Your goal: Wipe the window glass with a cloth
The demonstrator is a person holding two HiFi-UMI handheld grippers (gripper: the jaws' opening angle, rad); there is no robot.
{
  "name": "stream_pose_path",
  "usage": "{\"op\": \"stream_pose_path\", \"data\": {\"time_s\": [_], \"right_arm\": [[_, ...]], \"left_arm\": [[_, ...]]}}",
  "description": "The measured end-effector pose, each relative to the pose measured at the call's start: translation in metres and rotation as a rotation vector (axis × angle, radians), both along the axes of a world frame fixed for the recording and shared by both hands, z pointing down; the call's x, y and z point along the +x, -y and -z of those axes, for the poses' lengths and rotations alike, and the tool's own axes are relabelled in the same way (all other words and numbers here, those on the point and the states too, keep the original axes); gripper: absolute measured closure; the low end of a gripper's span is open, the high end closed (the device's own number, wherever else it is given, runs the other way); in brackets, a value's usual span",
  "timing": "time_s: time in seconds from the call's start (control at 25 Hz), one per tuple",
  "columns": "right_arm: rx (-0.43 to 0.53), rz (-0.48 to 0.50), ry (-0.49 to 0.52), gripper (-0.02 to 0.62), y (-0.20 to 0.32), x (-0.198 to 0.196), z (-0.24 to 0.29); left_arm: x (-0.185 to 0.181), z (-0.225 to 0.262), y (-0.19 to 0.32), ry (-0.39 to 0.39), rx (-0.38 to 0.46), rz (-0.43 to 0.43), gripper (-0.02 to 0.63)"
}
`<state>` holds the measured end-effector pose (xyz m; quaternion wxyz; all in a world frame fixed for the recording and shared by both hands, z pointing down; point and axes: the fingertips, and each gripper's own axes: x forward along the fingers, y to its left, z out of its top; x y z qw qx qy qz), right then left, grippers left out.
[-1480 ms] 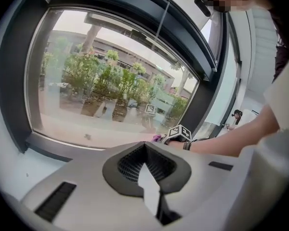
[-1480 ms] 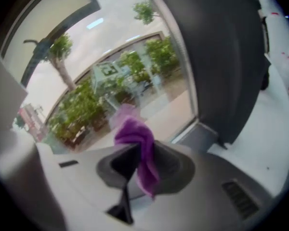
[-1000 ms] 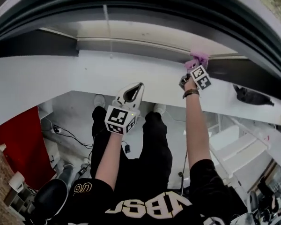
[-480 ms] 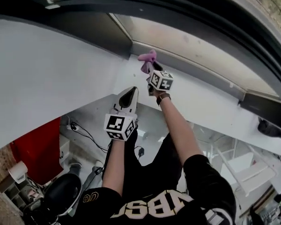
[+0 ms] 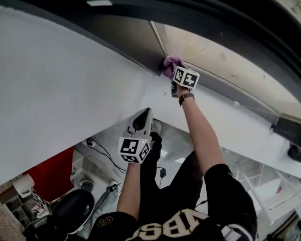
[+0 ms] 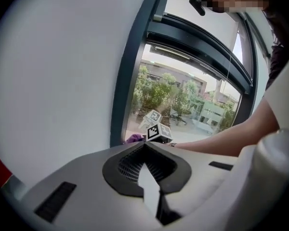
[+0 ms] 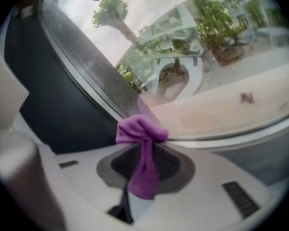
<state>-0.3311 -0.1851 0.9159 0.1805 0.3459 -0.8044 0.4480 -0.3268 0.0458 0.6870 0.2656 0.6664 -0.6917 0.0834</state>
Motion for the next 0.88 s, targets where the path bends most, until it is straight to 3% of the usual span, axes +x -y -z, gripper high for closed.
{"op": "stream_pose_path", "data": {"time_s": [0.08,0.24,0.44,0.68,0.88], "right_arm": [[0.016,-0.049,-0.079,0.506,-0.002,0.046,0.000],[-0.107,-0.284,-0.122,0.506,0.006,0.179,-0.020],[-0.046,-0.367,-0.279,0.506,0.014,0.336,-0.010],[-0.076,-0.609,-0.327,0.506,0.025,0.526,-0.006],[-0.138,-0.864,-0.340,0.506,0.027,0.673,-0.006]], "left_arm": [[0.018,0.001,0.002,-0.019,-0.002,-0.020,0.583],[0.076,0.001,0.018,-0.051,-0.001,-0.094,0.583],[0.155,0.005,0.040,-0.078,0.005,-0.186,0.583],[0.250,0.003,0.064,-0.098,0.017,-0.283,0.583],[0.320,0.001,0.075,-0.116,0.011,-0.365,0.583]]}}
